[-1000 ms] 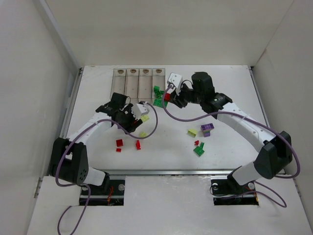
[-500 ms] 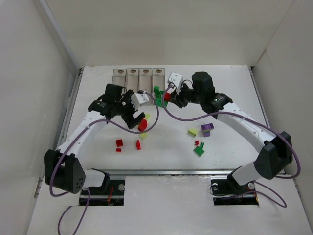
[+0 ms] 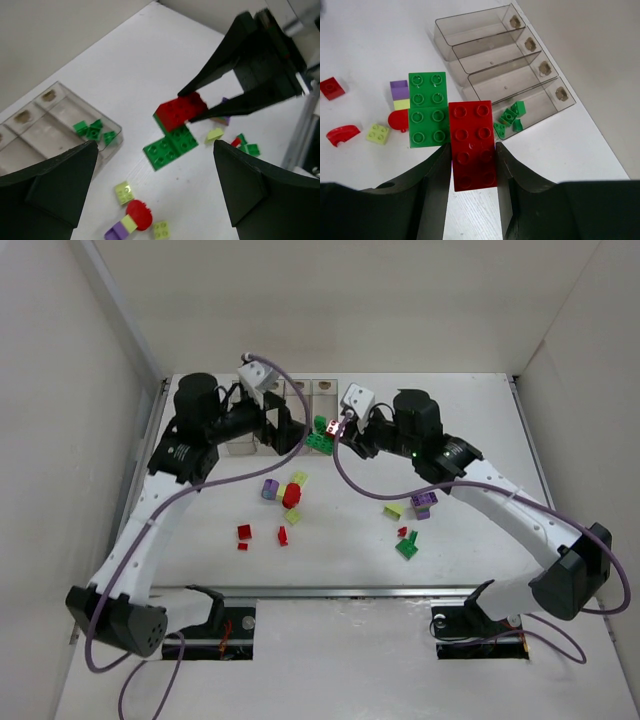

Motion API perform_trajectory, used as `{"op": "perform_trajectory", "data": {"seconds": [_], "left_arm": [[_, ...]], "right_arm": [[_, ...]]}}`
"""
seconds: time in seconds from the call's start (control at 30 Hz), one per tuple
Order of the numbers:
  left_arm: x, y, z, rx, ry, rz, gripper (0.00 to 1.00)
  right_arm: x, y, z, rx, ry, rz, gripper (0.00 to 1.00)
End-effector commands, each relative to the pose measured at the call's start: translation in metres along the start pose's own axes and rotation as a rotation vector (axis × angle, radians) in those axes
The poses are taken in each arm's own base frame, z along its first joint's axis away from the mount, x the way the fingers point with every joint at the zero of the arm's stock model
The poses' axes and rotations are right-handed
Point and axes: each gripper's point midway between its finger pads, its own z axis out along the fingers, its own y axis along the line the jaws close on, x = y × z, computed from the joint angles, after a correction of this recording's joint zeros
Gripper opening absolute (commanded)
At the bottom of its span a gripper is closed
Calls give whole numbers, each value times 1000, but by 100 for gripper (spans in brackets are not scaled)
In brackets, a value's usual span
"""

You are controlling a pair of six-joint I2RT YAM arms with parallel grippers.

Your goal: Sort the legos into containers by color

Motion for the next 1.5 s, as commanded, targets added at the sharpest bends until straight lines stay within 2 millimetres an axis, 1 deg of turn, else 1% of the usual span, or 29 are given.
{"op": "perform_trajectory", "data": {"seconds": [0.0,0.03,0.07,0.1,0.17,0.23,0.27,0.3,0.33,0.37,0.43,0.53,0.57,0.6,0.63,0.7,0.73,0.83,0.93,1.07,1.1,1.2,1.23,1.27,1.3,1.37,1.4,1.43,1.47], "left_arm": [[-6,-21,19,181,49,-189,100],[-15,-29,18,239,48,-190,100],[-9,-32,18,258,85,-226,100],[0,-29,25,269,122,-261,100],[6,-26,28,272,159,-258,100],[24,-19,33,267,219,-290,100],[24,-17,33,271,224,-303,100],[19,-22,31,305,213,-301,100],[21,-19,32,314,214,-304,100],[20,-23,31,339,208,-298,100],[16,-33,27,410,194,-295,100],[22,-37,32,451,209,-319,100],[25,-36,35,451,217,-327,100],[35,-34,39,460,236,-353,99],[38,-37,42,478,245,-361,99],[49,-36,46,487,276,-401,95],[51,-41,46,499,283,-392,94],[67,-34,50,466,325,-390,91],[72,-33,54,450,343,-399,90],[63,-31,58,456,327,-403,66],[61,-33,57,468,324,-406,55],[61,-34,57,478,321,-408,35],[61,-34,57,478,321,-408,20],[61,-34,57,478,321,-408,13],[60,-35,57,477,323,-417,7],[74,-30,57,430,353,-426,0],[78,-24,55,399,357,-430,0],[85,-14,53,364,366,-445,0],[97,-7,51,324,391,-474,0]], "right_arm": [[-49,-15,-9,81,-118,-4,0],[-49,-15,-9,81,-118,-4,0],[-50,-17,-9,94,-123,-6,0],[-52,-13,-8,86,-126,-8,0],[-52,-13,-8,85,-126,1,0],[-54,-9,-7,75,-130,-1,0],[-54,-9,-7,75,-130,-1,0],[-54,-9,-7,75,-130,-1,0],[-58,-6,-10,77,-138,-4,0],[-54,-5,-8,73,-128,-2,0],[-54,-4,-8,73,-128,-2,0],[-54,-4,-8,73,-128,-2,0],[-54,-4,-8,73,-128,-2,0],[-55,-1,-8,65,-131,-4,0],[-55,-1,-8,65,-131,-4,0],[-55,-1,-8,65,-131,-4,0],[-55,-1,-8,65,-131,-4,0],[-57,-3,-8,77,-136,-5,0],[-60,-4,-11,80,-145,-7,0],[-62,-3,-11,74,-157,-1,0],[-64,1,-10,66,-160,-2,0],[-61,4,-9,54,-155,-1,0],[-61,4,-9,54,-155,-1,0],[-57,5,-6,50,-146,1,0],[-60,4,-6,54,-156,-2,0],[-58,3,-2,61,-155,25,0],[-63,1,-3,65,-165,23,0],[-62,1,4,66,-169,32,0],[-61,1,8,65,-171,44,0]]}}
